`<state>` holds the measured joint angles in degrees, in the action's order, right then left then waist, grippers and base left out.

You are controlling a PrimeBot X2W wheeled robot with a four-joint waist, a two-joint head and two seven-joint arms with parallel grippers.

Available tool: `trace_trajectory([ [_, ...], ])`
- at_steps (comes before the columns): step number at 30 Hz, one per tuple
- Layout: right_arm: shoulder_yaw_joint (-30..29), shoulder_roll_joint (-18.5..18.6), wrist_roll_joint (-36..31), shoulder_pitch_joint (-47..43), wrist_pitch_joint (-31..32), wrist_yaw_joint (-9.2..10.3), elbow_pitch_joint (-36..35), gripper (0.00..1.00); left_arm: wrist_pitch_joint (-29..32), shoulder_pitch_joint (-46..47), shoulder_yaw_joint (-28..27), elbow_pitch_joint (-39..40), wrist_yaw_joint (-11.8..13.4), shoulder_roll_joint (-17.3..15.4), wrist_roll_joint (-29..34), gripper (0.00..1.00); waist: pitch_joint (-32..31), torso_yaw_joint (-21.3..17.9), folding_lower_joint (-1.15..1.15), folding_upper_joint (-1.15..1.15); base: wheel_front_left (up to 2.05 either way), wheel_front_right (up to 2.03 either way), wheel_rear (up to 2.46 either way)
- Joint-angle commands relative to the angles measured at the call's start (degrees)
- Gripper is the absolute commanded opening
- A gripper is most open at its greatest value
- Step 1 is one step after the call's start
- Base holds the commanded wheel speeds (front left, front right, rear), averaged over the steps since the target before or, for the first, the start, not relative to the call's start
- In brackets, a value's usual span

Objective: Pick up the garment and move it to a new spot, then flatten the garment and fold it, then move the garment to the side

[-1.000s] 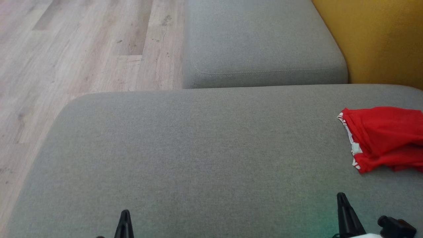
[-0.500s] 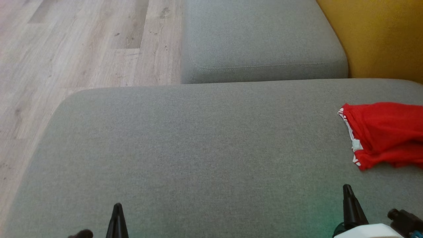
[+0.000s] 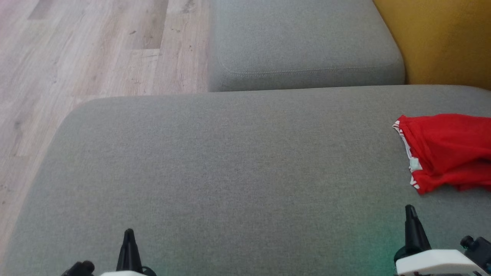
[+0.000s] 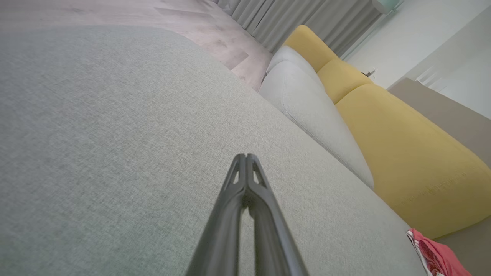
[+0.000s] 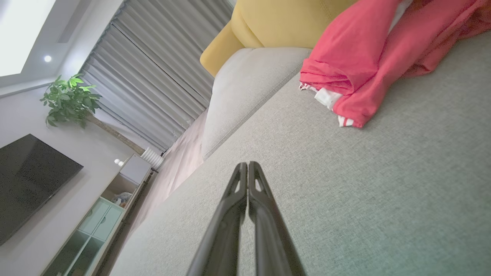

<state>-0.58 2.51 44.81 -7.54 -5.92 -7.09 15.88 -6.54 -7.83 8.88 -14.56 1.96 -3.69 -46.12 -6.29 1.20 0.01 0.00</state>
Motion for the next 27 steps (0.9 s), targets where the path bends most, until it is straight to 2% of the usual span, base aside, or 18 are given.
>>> trace_trajectory([
  [1, 0.1, 0.6, 1.3, 3.0, 0.5, -0.18, -1.8, 0.00, 0.1, 3.3, -1.8, 1.6, -0.4, -0.7, -1.2, 0.00, 0.1, 0.0, 0.00, 0.00, 0.00, 0.00, 0.00],
  [27, -1.9, 0.7, 18.9, 7.0, 4.8, -0.26, -1.8, 0.00, 4.3, 7.2, -6.0, 1.2, -3.8, -0.8, -18.9, 0.00, 2.5, -0.5, -0.01, 0.00, 0.00, 0.00, 0.00],
])
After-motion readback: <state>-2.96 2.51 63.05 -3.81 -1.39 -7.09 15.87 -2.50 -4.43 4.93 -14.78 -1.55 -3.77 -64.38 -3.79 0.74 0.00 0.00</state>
